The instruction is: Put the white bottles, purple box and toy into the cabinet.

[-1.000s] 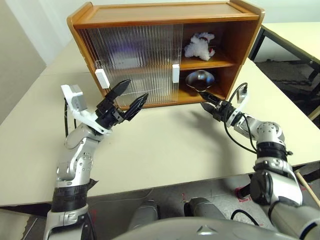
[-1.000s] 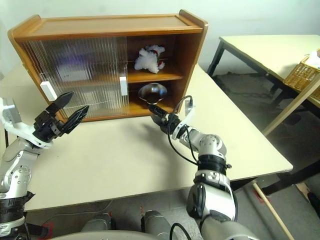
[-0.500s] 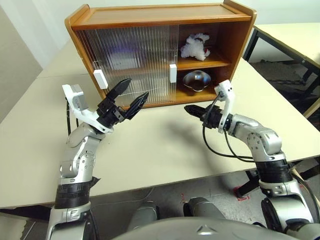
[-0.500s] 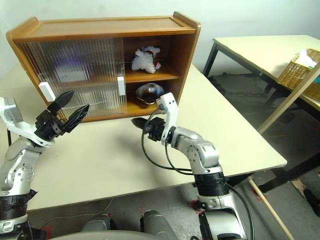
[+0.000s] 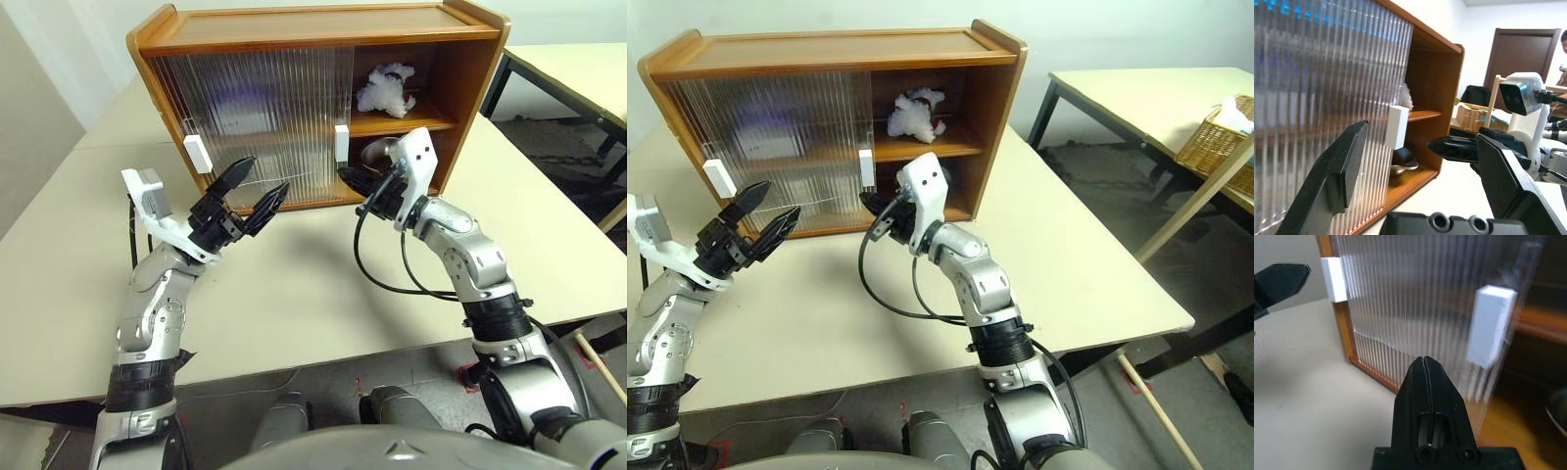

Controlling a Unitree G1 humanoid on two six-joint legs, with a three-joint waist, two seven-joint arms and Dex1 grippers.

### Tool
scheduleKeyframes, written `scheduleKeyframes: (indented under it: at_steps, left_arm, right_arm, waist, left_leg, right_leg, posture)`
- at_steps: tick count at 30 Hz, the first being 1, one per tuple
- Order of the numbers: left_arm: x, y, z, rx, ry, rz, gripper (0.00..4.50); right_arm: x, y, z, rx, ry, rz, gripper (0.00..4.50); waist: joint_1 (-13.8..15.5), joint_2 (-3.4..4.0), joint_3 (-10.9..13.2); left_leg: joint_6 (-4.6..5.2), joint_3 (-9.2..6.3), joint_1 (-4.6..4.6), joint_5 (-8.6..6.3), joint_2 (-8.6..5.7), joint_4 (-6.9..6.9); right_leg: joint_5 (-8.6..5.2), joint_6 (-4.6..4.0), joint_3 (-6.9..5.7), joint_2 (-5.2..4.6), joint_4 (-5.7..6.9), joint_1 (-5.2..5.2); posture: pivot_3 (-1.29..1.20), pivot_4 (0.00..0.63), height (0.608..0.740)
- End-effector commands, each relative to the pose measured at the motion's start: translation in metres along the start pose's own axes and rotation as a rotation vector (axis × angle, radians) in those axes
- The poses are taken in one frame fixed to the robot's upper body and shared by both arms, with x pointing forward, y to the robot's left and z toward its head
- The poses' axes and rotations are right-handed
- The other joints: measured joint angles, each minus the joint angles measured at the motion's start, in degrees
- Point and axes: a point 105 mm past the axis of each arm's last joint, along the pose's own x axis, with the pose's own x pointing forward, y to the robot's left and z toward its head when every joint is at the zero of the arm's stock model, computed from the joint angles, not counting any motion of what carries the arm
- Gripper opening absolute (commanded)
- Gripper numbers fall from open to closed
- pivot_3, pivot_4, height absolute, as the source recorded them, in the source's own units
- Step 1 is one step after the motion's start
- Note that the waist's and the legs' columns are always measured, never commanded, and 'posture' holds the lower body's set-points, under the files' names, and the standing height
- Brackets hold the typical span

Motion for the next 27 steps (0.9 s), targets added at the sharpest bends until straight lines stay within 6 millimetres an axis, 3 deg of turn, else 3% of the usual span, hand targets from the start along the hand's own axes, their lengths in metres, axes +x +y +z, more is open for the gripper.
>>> scheduleKeyframes:
  at_steps: [1, 6, 12, 20, 27]
  left_arm:
    - [-0.001, 0.0, 0.0, 0.02, 0.01, 0.004, 4.5]
    - [-0.002, -0.001, 0.0, 0.024, 0.008, 0.008, 4.5]
    - [-0.003, -0.001, 0.001, 0.028, 0.01, 0.01, 4.5]
    - [-0.004, -0.002, 0.001, 0.029, 0.011, 0.006, 4.5]
    - [-0.002, -0.004, 0.001, 0.026, 0.011, -0.004, 4.5]
  right_arm:
    - [0.012, 0.004, 0.003, -0.03, -0.009, 0.009, 0.03]
    - [0.031, 0.004, 0.005, -0.108, -0.018, -0.047, 0.03]
    - [0.037, -0.001, -0.006, -0.185, 0.011, -0.149, 0.03]
    - [0.03, -0.033, -0.012, -0.199, 0.037, -0.355, 0.03]
    - [0.02, -0.046, -0.009, -0.22, 0.024, -0.457, 0.03]
  waist:
    - [0.15, 0.0, 0.0]
    - [0.24, 0.0, 0.0]
    - [0.65, 0.0, 0.0]
    - [0.84, 0.0, 0.0]
    - [1.06, -0.01, -0.01]
  left_leg:
    - [-0.02, 0.0, -0.04, -0.01, 0.0, 0.0]
    - [-0.08, -0.02, -0.19, -0.05, 0.01, 0.0]
    - [-0.18, -0.05, -0.23, -0.12, 0.04, -0.04]
    - [-0.18, -0.04, -0.36, -0.13, 0.06, -0.03]
    - [-0.17, -0.04, -0.38, -0.13, 0.06, 0.05]
  right_leg:
    - [0.01, -0.04, 0.0, 0.0, 0.0, -0.04]
    - [0.05, -0.17, 0.0, -0.01, 0.0, -0.21]
    - [0.0, -0.29, -0.03, -0.01, 0.0, -0.27]
    - [0.03, -0.27, -0.03, -0.01, 0.01, -0.41]
    - [0.09, -0.23, -0.05, -0.01, 0.01, -0.39]
  posture:
    - [-0.06, 0.022, 0.74]
    - [-0.05, 0.021, 0.74]
    - [-0.04, 0.017, 0.74]
    - [-0.04, 0.011, 0.74]
    - [-0.05, 0.006, 0.74]
